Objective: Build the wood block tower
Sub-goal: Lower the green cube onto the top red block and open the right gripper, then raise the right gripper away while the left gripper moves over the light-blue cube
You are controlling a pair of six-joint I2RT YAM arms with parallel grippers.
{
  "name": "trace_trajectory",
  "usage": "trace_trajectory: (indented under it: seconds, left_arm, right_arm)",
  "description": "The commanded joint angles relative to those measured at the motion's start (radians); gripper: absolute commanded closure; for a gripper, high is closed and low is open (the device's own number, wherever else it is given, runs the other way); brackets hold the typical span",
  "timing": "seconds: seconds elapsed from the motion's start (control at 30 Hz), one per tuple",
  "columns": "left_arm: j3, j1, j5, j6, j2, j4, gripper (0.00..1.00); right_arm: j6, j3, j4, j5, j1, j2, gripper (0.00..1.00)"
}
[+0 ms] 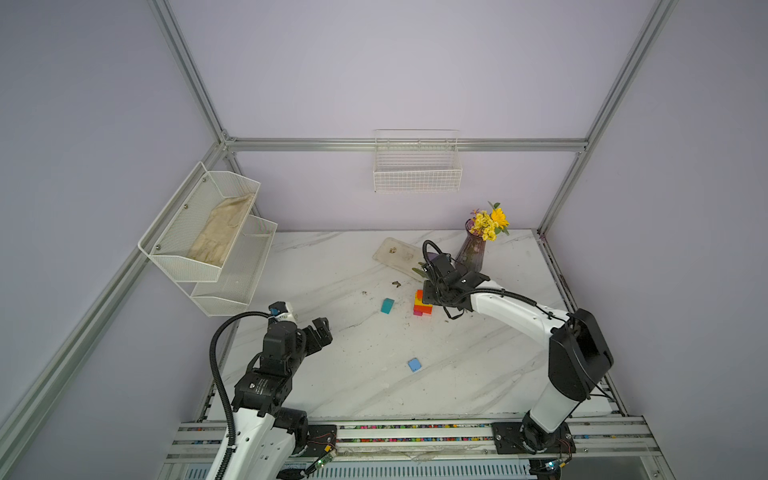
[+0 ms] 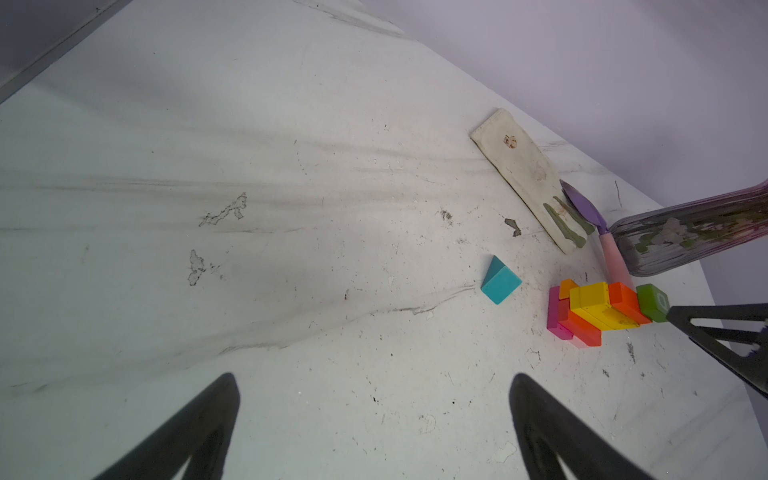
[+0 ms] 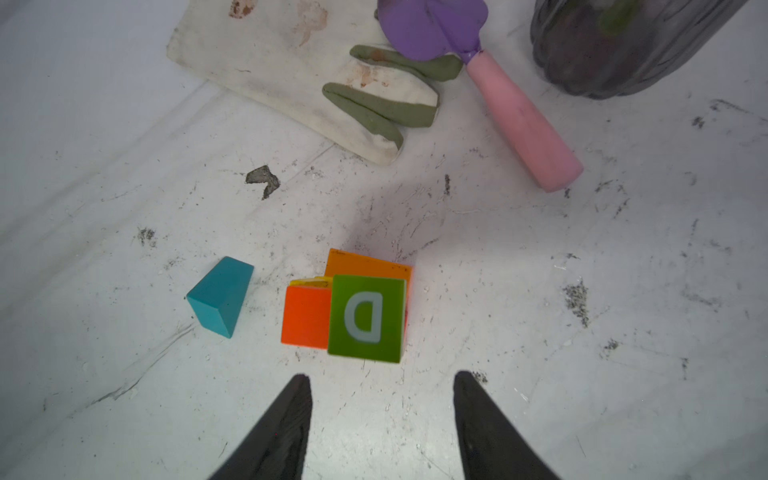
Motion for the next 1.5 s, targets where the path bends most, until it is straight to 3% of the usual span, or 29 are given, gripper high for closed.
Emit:
trace_trajectory:
  seconds: [0.0, 0.1, 0.2, 0.27, 0.33, 0.47, 0.57, 0.8, 0.9, 1.13, 1.33, 1.47]
  left_arm:
    - [-0.044, 0.002, 0.011, -0.027, 0.013, 0.070, 0.00]
    - [-0.082, 0.002, 0.158, -0.062, 0.050, 0.188, 0.00]
    - [-0.067, 0.002, 0.309, -0.018, 0.098, 0.237, 0.00]
    - [-0.083, -0.026, 0.350, -0.005, 0.094, 0.290, 0.00]
    - [-0.112, -0.115, 0.314, 0.000, 0.064, 0.349, 0.00]
    - [-0.215, -0.433, 0.187, 0.141, 0.030, 0.557, 0.00]
    - [-0.286, -0.580, 0.219, 0.260, 0.095, 0.755, 0.00]
    - [-0.231, -0.720, 0.181, 0.448, 0.490, 0.920, 0.01]
    - [-0.212, -0.816, 0.050, 0.530, 0.628, 0.981, 0.01]
    - [-0.049, -0.924, -0.131, 0.593, 0.921, 0.905, 0.13]
    - [0.115, -0.929, -0.130, 0.586, 1.076, 0.753, 0.19]
    - [0.160, -0.929, -0.090, 0.593, 1.109, 0.700, 0.30]
  right_arm:
    - [-0.009, -0.055, -0.033, 0.049, 0.022, -0.131, 0.37]
    - [-0.014, -0.127, -0.007, 0.054, 0.022, -0.238, 0.33]
    - [-0.004, -0.204, 0.038, 0.064, 0.021, -0.356, 0.27]
    - [-0.023, -0.251, 0.077, 0.085, 0.022, -0.422, 0.27]
    - [-0.019, -0.281, 0.094, 0.125, 0.020, -0.461, 0.25]
    - [-0.009, -0.328, 0.122, 0.208, 0.010, -0.489, 0.23]
    - [-0.012, -0.380, 0.182, 0.212, -0.018, -0.493, 0.24]
    - [-0.025, -0.493, 0.325, 0.075, -0.148, -0.478, 0.26]
    - [-0.027, -0.516, 0.344, 0.066, -0.189, -0.489, 0.26]
    - [-0.032, -0.534, 0.367, 0.021, -0.225, -0.482, 0.26]
    - [-0.032, -0.522, 0.377, -0.015, -0.230, -0.430, 0.28]
    - [-0.031, -0.525, 0.379, -0.022, -0.232, -0.429, 0.28]
